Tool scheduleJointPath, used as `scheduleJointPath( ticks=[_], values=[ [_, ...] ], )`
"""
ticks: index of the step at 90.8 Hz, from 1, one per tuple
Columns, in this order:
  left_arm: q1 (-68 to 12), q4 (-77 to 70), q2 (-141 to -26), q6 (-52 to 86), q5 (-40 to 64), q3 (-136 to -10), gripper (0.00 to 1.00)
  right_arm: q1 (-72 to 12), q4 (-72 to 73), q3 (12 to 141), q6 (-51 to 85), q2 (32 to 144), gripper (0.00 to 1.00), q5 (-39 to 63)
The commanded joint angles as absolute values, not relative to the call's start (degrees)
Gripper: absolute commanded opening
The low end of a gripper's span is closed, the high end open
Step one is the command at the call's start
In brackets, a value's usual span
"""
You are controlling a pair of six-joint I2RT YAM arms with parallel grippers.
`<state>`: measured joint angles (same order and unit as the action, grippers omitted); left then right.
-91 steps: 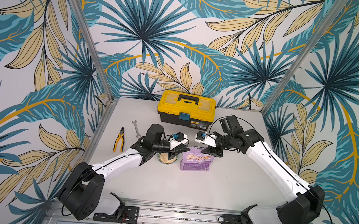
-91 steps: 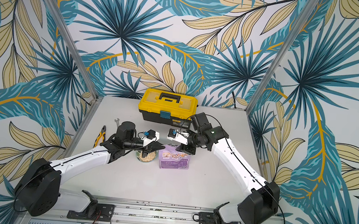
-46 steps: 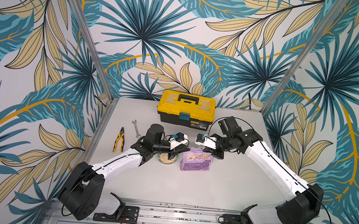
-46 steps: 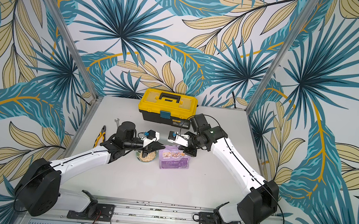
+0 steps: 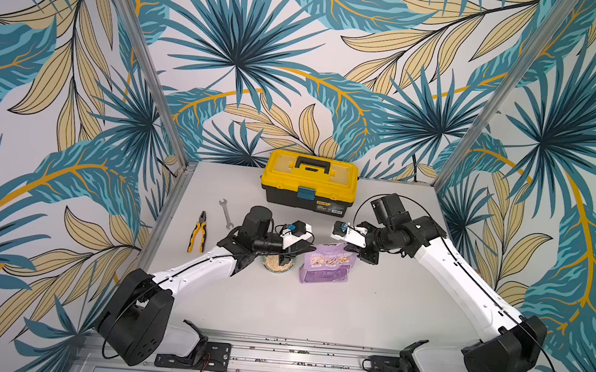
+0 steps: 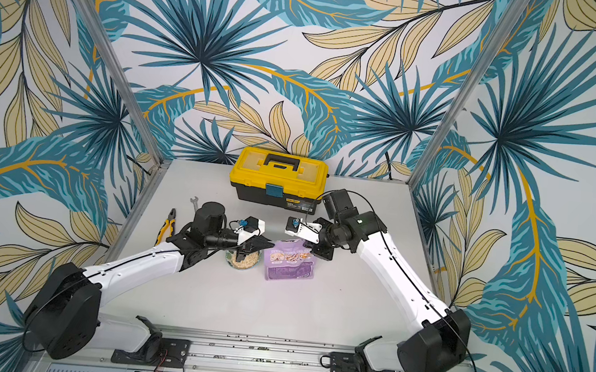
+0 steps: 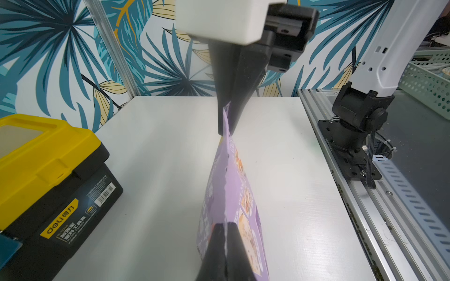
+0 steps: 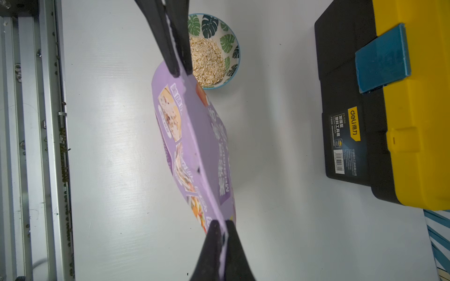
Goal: Pour the oats into the breakfast bowl
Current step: Close the oats bag at the center of the board.
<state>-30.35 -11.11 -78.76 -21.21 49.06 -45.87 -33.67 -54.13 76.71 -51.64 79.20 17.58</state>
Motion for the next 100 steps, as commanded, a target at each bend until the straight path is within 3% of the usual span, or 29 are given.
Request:
scheduleJointPath(
  ticks=[1,6,15,21,46,66,71,90,100],
  values=[
    [-30.6,-14.2,-78.3,-22.1,52.0,-46.8,0.00,-31.6,-53.4,74.8,-51.5,77.0,0.17,15.6],
    [-30.6,-14.1,-78.3,-22.1,52.0,-46.9,0.00,-31.1,-53.5,74.5,-51.5,76.8,0.16,15.8],
    [-30.6,-13.9,-78.4,-22.2,51.8,-47.1,0.00,-30.8,-53.7,73.8,-51.5,76.8,0.00,15.5],
    [-30.6,-14.0,-78.6,-22.0,51.5,-47.2,0.01,-30.7,-53.4,73.8,-51.4,76.7,0.00,16.7],
    [-32.2,-19.8,-80.9,-20.0,49.7,-46.1,0.35,-30.7,-52.3,74.6,-50.7,76.2,0.00,21.6],
    [-34.1,-23.0,-86.1,-19.1,48.9,-48.3,0.43,-30.7,-52.0,74.5,-50.7,75.5,0.00,23.0],
    [-34.3,-23.1,-87.6,-18.7,48.9,-49.4,0.41,-30.7,-51.9,74.4,-50.7,75.3,0.00,23.0],
    [-34.3,-24.0,-88.4,-17.7,48.8,-50.0,0.13,-30.7,-51.4,73.2,-50.7,74.5,0.00,21.5],
    [-34.3,-23.5,-88.1,-17.4,48.7,-49.8,0.00,-30.7,-51.3,73.3,-50.5,74.4,0.06,21.7]
  ],
)
